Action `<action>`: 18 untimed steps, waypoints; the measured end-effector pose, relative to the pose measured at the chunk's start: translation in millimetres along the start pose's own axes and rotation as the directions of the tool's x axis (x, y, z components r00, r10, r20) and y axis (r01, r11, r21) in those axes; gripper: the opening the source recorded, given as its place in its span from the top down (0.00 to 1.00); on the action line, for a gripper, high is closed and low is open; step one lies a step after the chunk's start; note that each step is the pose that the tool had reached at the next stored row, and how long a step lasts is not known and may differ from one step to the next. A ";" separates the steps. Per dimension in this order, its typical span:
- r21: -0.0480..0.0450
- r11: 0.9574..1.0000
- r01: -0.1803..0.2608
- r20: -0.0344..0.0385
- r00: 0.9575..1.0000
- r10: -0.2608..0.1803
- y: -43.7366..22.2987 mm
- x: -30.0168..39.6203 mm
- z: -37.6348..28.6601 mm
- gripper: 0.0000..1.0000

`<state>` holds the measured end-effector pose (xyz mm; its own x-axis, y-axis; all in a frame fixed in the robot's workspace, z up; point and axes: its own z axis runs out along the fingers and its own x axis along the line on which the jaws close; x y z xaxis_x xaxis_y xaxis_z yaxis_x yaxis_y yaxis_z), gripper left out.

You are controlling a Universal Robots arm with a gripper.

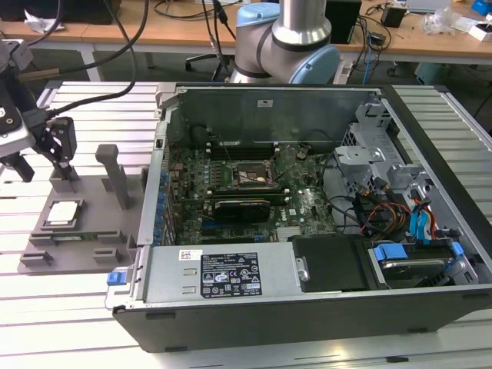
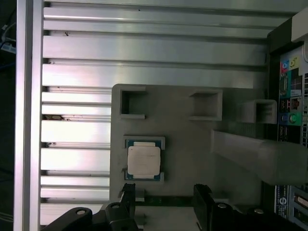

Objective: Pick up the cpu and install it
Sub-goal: 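Pick up the cpu and move it towards the insertion slot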

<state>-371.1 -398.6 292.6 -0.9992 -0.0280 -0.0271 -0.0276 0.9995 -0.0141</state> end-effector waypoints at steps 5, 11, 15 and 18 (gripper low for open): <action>0.000 1.000 0.000 0.000 1.000 0.000 0.0 -1.8 1.8 0.40; 0.000 1.000 0.000 0.000 1.000 0.000 -0.1 -4.6 6.9 0.40; 0.008 1.000 0.001 0.000 1.000 -0.001 0.8 -6.5 10.8 0.40; 0.010 1.000 0.004 0.000 1.000 -0.004 2.0 -6.3 14.0 0.40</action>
<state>-364.4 -396.6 278.7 -0.9991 -0.0317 -0.0269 -0.0311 0.9992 -0.0243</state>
